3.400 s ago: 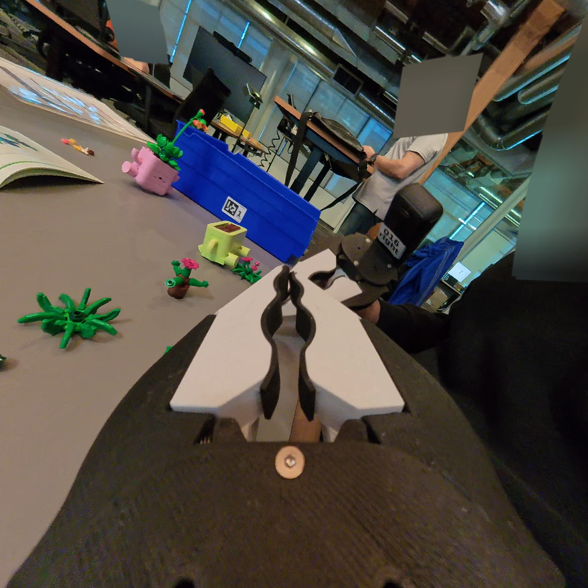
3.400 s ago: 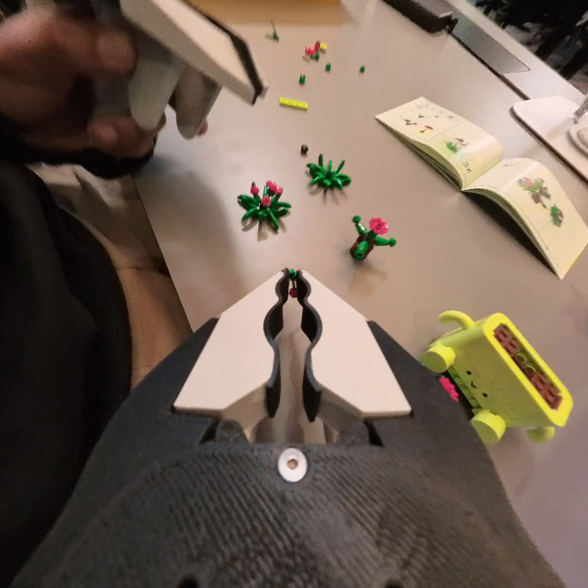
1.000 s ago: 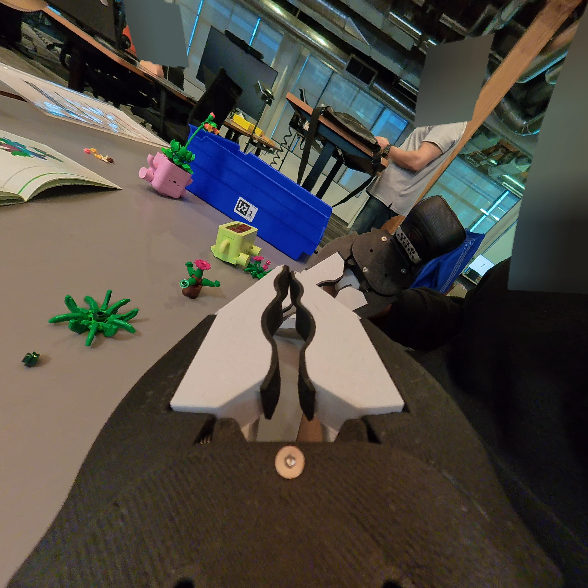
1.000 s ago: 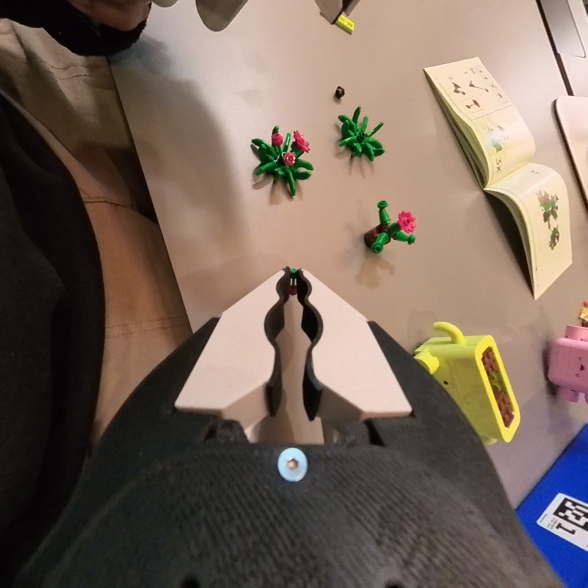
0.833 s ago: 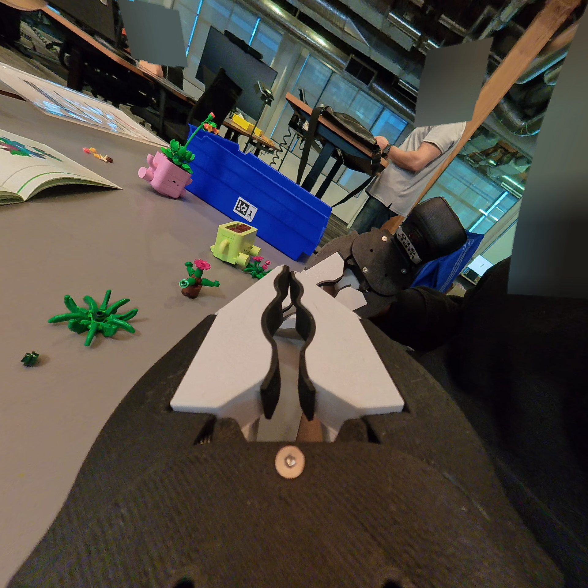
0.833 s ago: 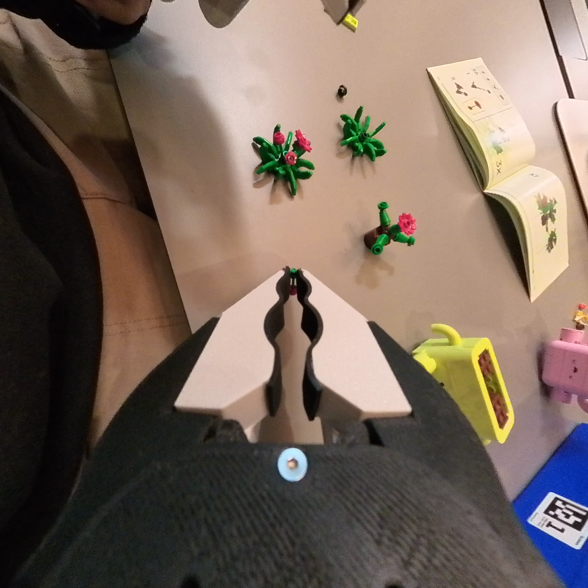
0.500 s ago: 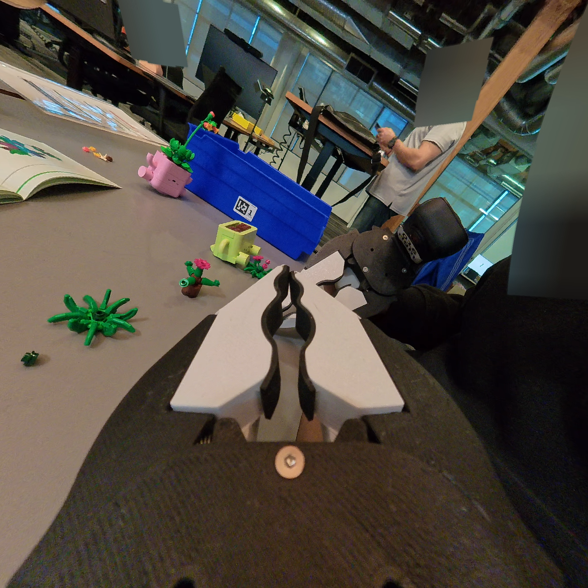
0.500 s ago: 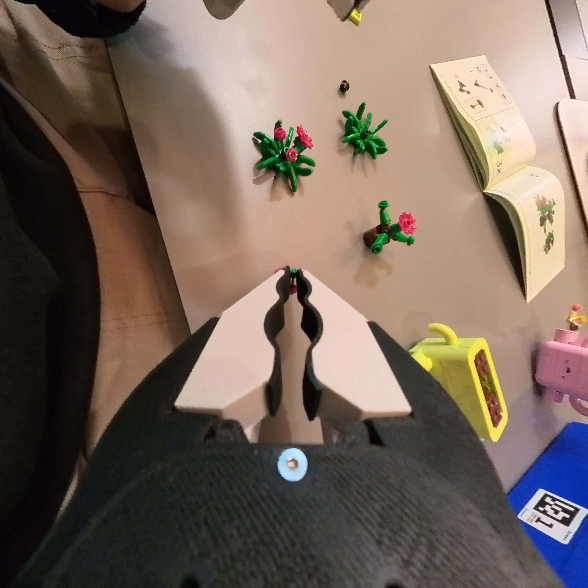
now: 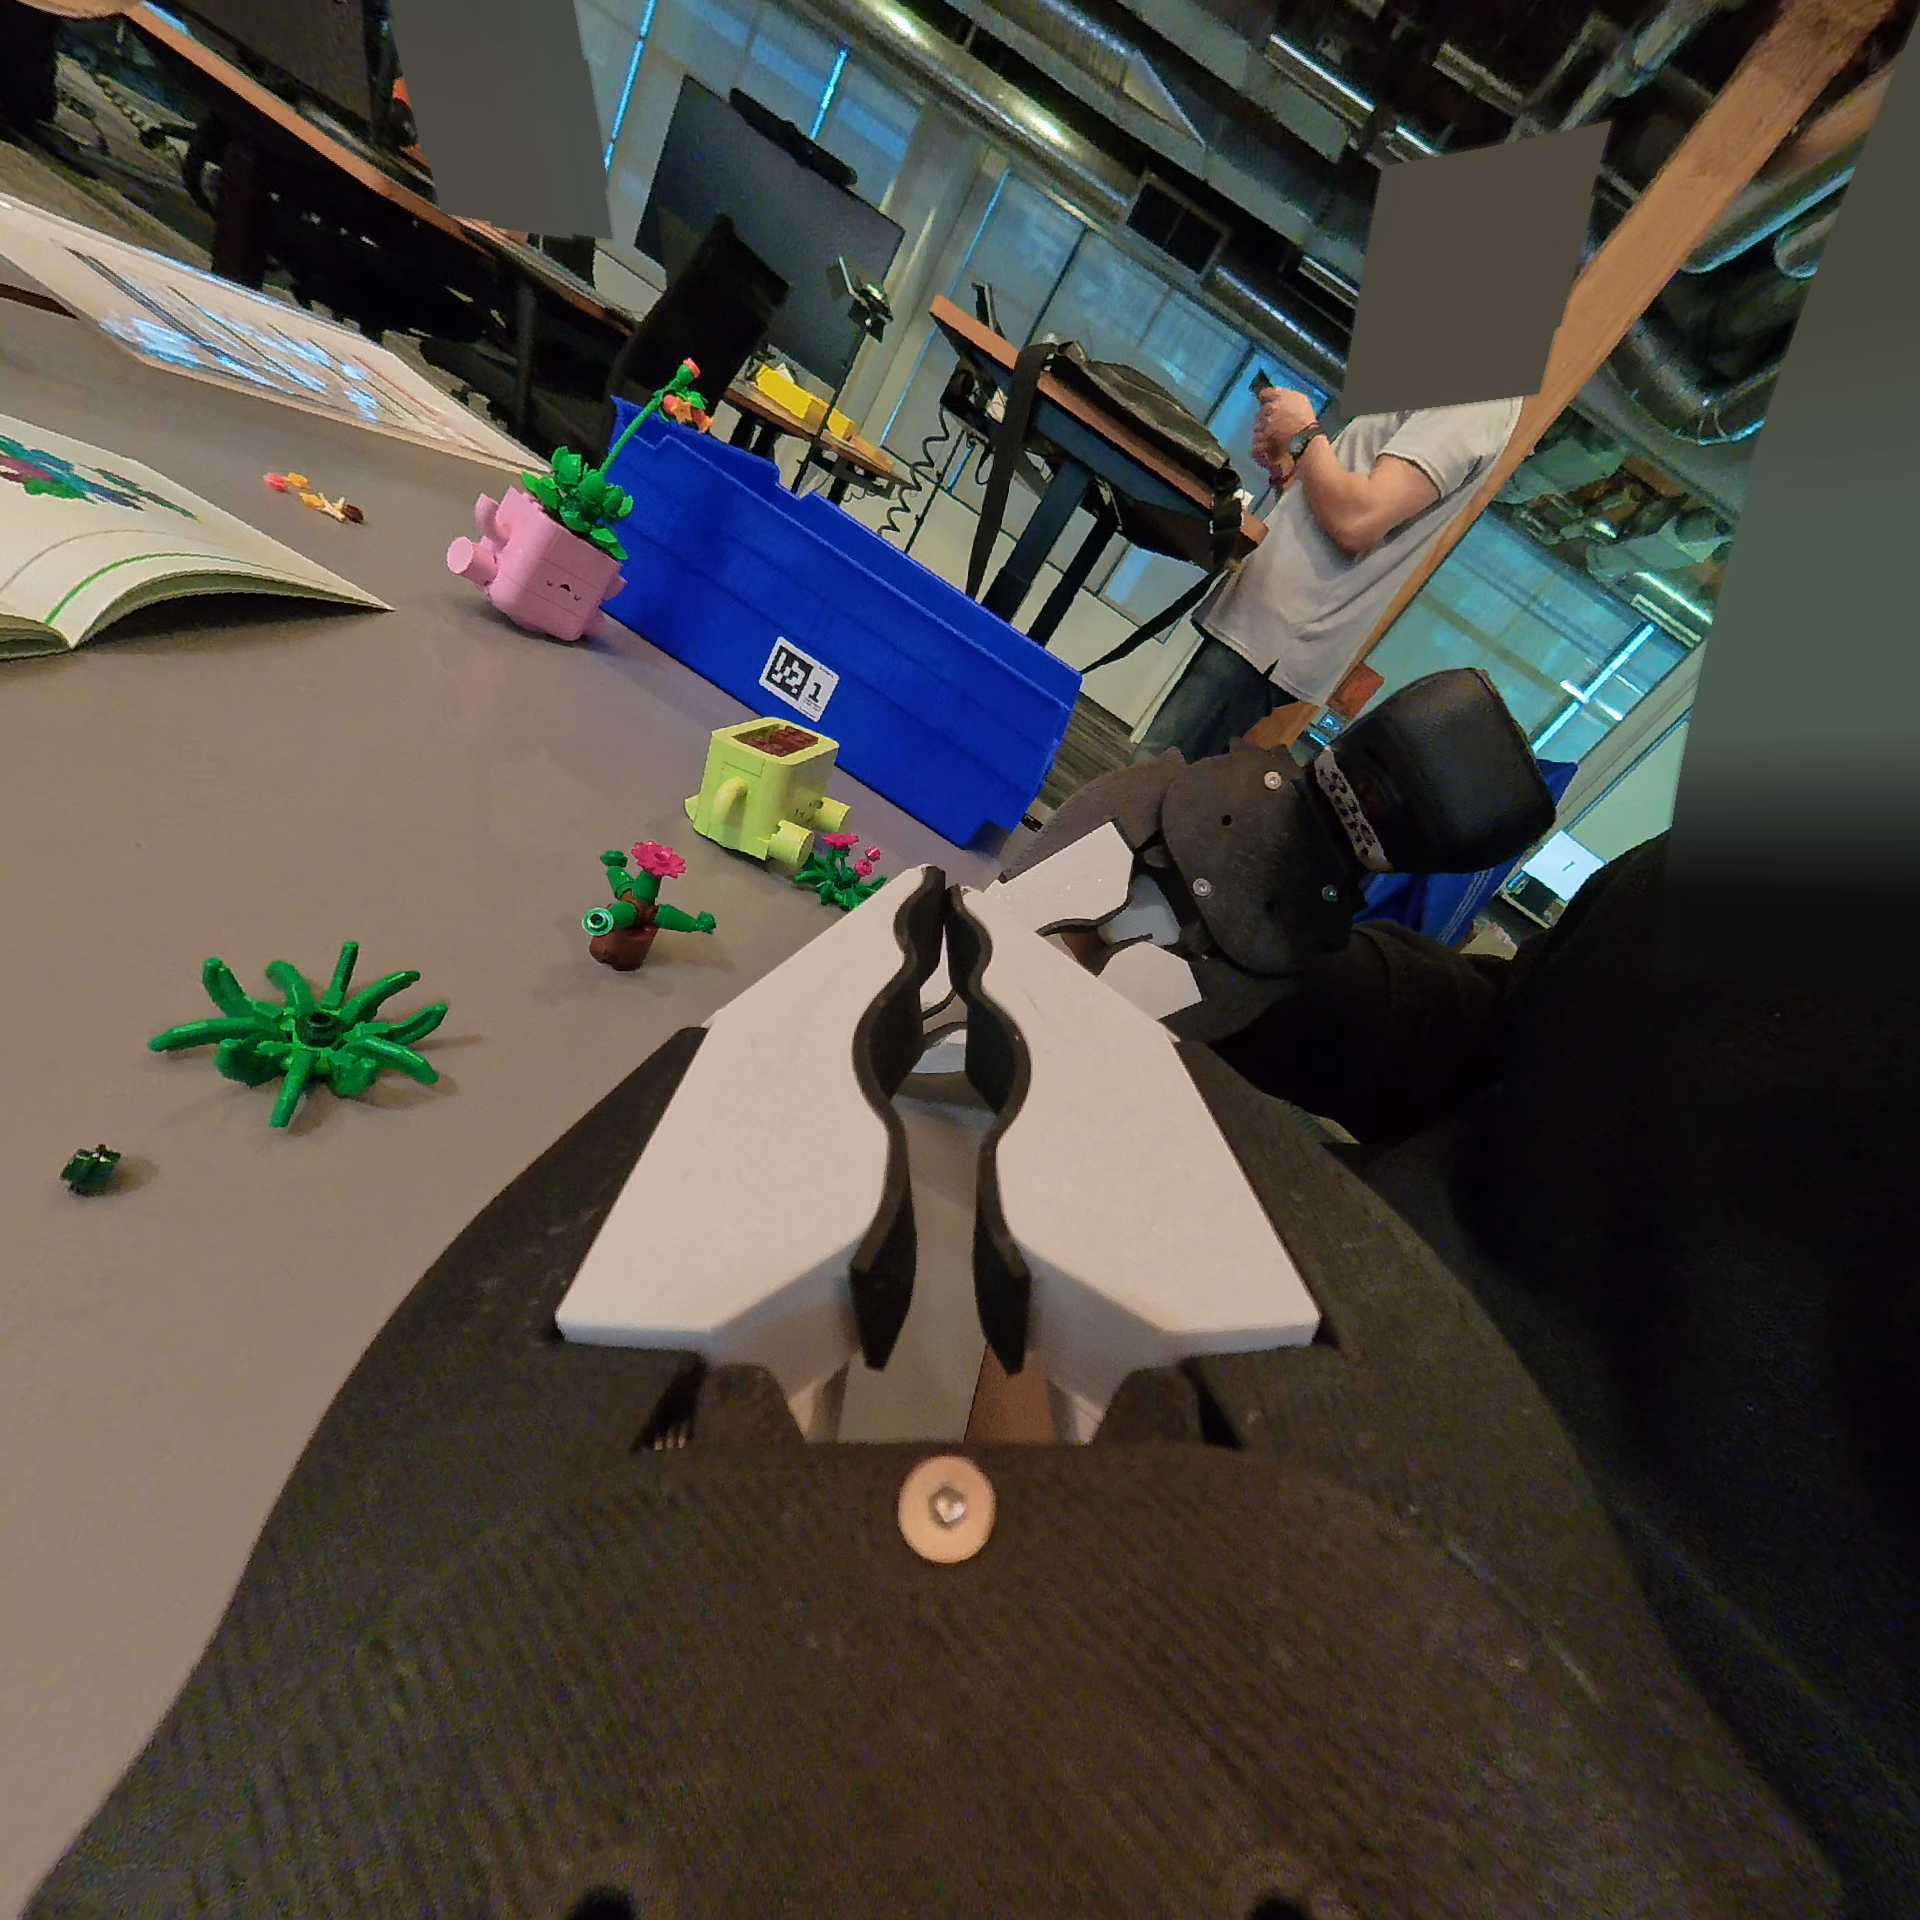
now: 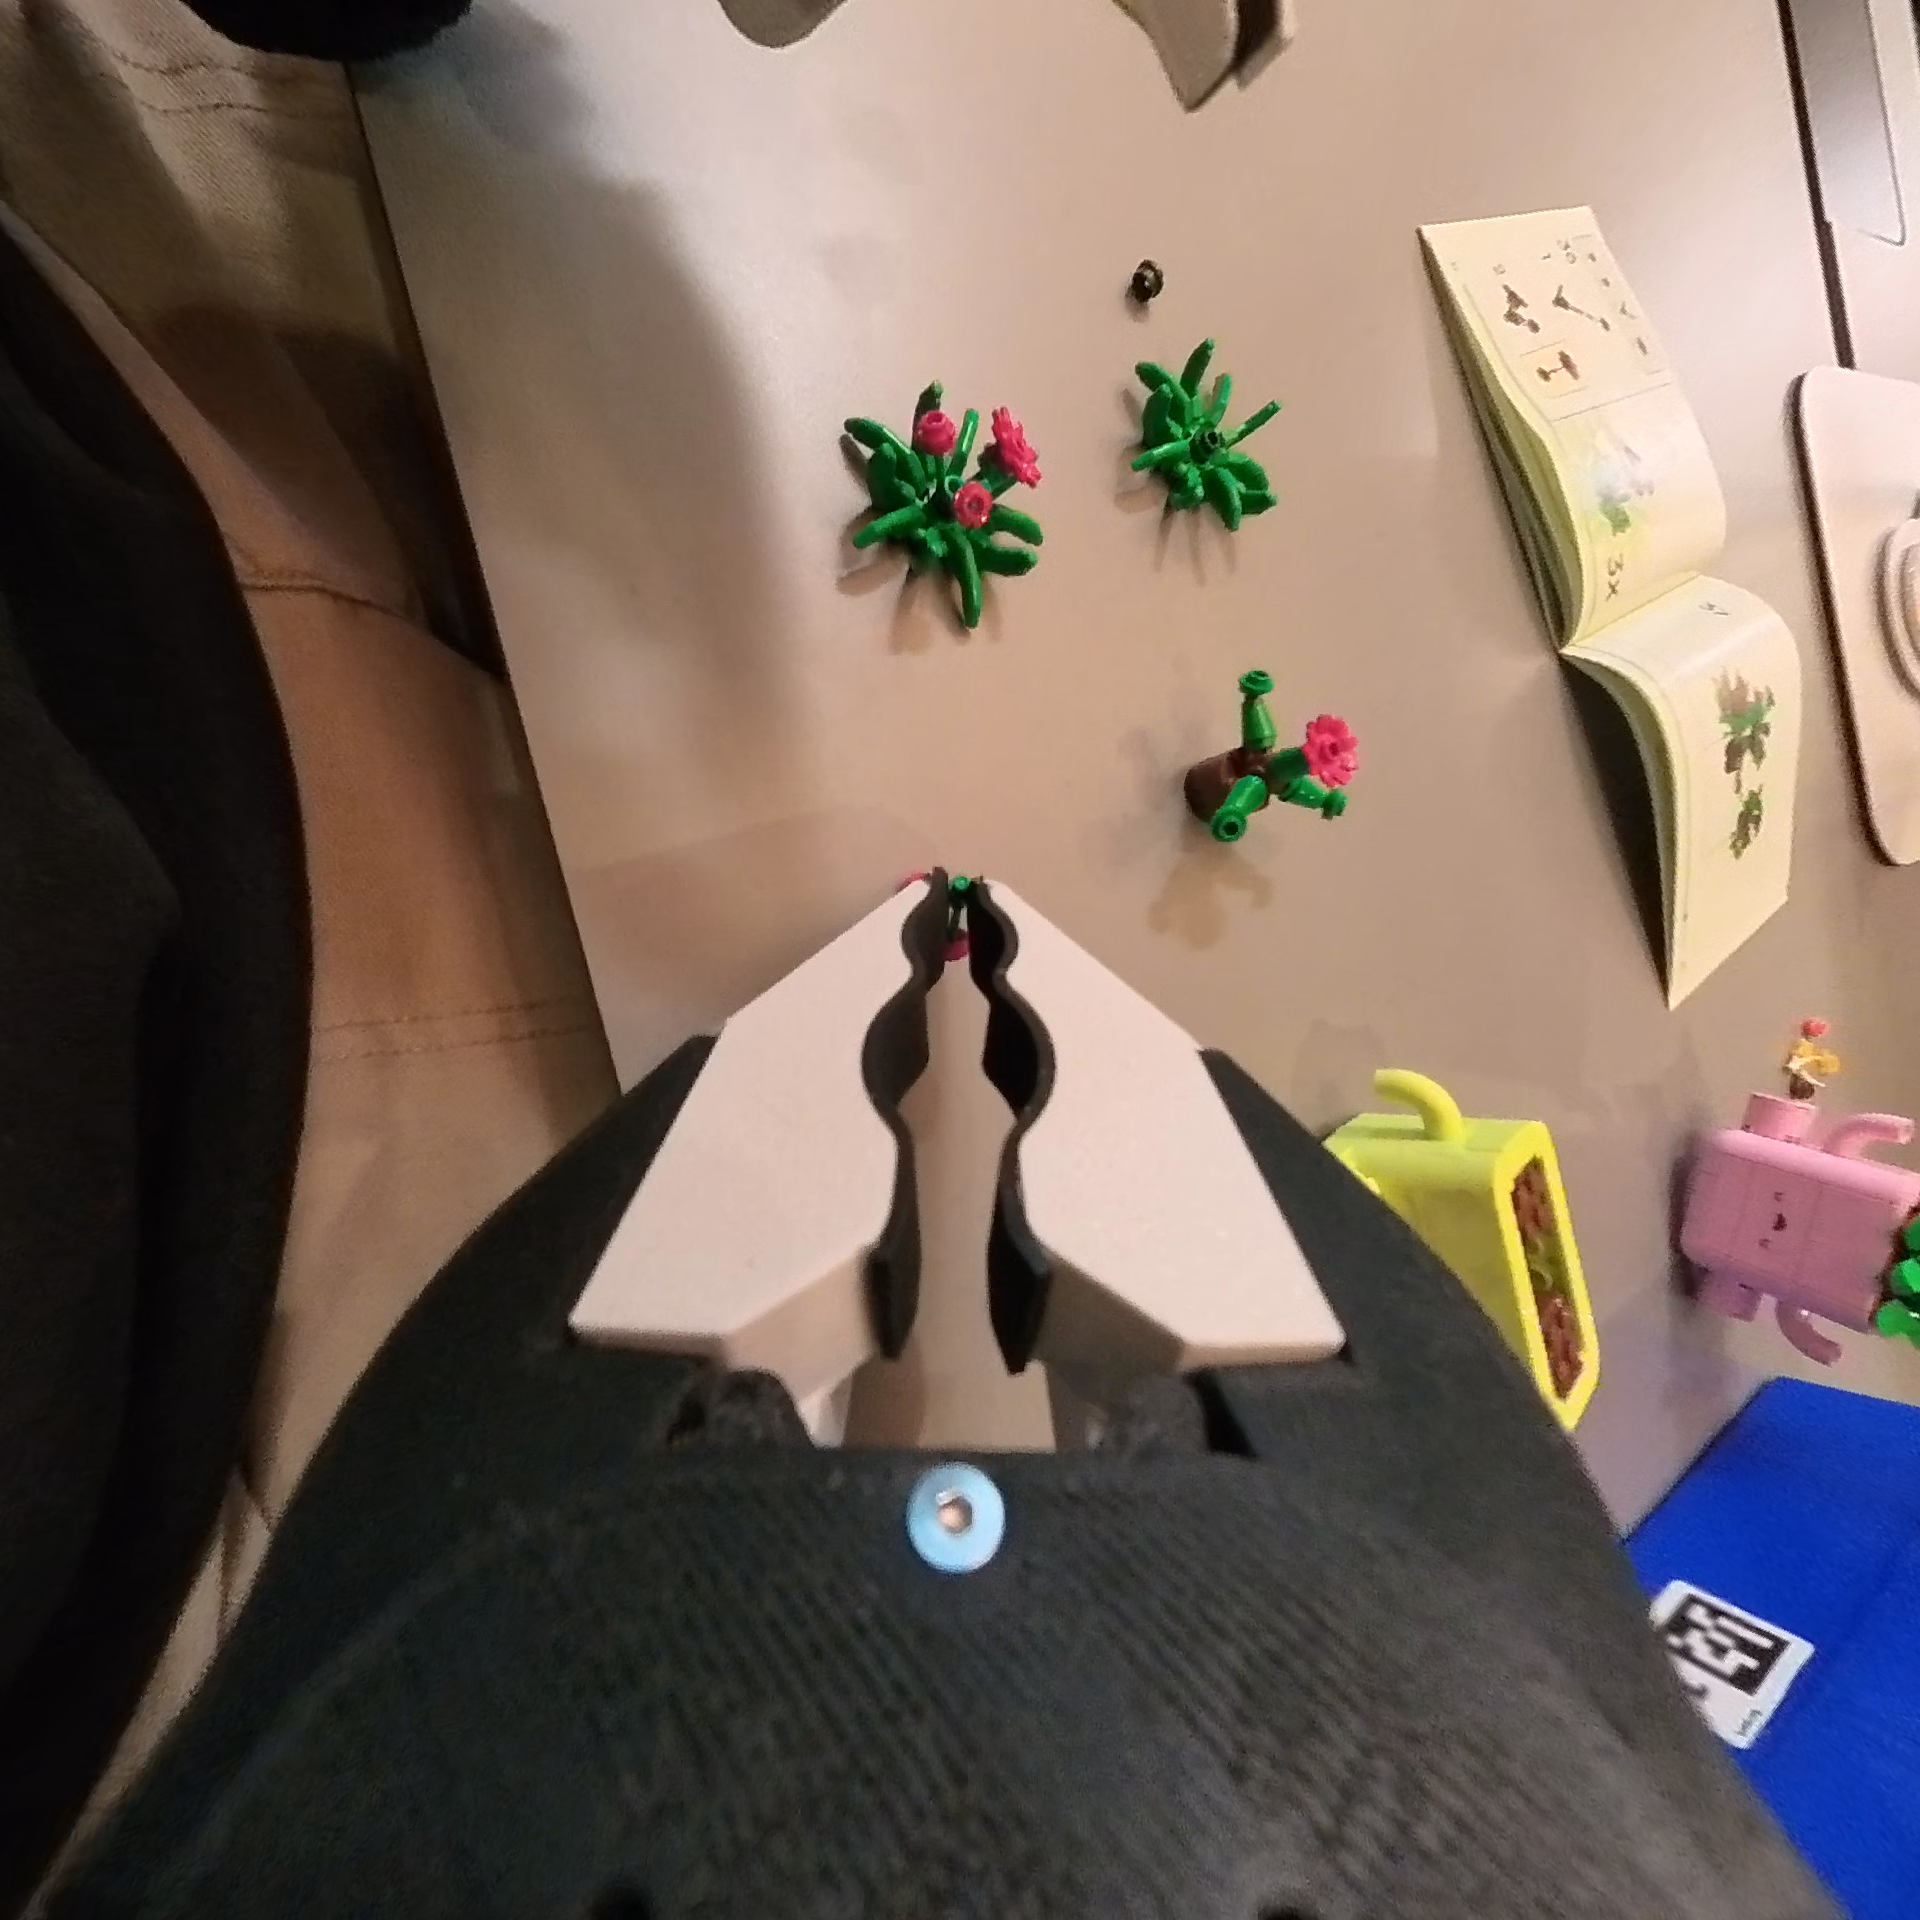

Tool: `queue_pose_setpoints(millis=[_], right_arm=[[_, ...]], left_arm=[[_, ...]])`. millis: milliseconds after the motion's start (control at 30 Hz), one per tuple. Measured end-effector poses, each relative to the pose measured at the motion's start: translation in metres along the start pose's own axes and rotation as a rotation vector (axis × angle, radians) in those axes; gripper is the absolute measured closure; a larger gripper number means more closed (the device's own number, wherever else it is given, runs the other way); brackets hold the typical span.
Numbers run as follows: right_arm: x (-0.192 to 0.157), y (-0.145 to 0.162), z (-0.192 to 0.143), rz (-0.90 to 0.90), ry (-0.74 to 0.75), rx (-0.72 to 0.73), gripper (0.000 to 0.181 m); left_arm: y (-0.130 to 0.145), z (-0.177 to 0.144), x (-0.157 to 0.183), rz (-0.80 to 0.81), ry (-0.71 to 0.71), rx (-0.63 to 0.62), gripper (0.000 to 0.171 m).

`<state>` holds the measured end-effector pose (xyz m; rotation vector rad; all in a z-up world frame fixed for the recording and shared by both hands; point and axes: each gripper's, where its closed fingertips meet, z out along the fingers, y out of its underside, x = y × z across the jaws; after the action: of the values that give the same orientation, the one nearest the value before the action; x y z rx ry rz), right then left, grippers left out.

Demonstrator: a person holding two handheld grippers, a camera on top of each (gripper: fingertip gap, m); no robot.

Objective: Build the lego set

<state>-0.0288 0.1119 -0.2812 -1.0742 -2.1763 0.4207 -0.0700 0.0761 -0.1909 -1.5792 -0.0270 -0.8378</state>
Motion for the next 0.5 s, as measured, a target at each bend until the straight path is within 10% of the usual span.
queue_pose_setpoints(millis=[500], right_arm=[[-0.0013,-0.0022,0.0019,-0.014,0.005,0.009,0.179]], left_arm=[[-0.0006,-0.0004,0.0011,0.001,0.006,0.0,0.171]])
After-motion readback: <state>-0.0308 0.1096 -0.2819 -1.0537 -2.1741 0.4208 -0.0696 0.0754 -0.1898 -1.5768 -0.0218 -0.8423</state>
